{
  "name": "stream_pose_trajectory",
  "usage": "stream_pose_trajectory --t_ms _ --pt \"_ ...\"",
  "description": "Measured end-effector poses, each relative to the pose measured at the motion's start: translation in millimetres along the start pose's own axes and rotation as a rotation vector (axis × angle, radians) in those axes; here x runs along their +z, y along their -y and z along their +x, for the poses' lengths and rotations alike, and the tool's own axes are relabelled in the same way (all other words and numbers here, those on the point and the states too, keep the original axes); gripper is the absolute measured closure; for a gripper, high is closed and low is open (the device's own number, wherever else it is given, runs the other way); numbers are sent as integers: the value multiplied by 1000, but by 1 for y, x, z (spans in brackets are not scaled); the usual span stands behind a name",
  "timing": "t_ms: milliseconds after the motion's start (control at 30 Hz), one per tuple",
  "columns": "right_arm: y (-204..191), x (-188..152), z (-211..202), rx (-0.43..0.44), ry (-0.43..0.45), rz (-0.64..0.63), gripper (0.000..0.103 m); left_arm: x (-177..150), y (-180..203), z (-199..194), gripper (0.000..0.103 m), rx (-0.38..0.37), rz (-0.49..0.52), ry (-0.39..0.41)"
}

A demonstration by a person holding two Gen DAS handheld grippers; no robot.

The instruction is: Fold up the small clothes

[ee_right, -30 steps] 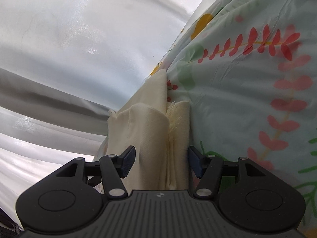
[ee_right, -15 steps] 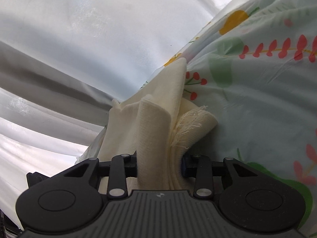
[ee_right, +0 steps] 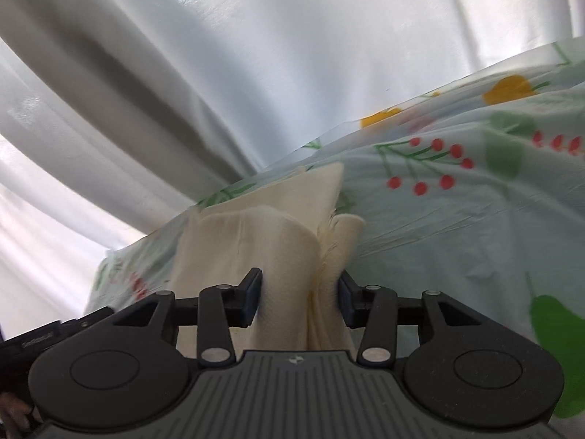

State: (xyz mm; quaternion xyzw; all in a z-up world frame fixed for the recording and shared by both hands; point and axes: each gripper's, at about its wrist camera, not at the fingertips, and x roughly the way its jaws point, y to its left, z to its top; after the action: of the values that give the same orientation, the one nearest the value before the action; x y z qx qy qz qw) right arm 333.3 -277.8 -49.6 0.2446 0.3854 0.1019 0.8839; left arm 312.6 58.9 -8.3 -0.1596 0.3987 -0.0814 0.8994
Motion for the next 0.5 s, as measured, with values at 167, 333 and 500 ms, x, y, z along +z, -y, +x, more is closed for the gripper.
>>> stream_pose_trajectory --t_ms 167,333,500 --pt "-23 -16 -34 -26 119 -150 60 -30 25 -10 61 -36 104 -10" --pt "-56 -49 -47 89 64 -329 67 -59 38 -6 57 -61 151 -70" --pt "-54 -78 -24 -160 -1 -531 81 -75 35 15 42 3 176 -163"
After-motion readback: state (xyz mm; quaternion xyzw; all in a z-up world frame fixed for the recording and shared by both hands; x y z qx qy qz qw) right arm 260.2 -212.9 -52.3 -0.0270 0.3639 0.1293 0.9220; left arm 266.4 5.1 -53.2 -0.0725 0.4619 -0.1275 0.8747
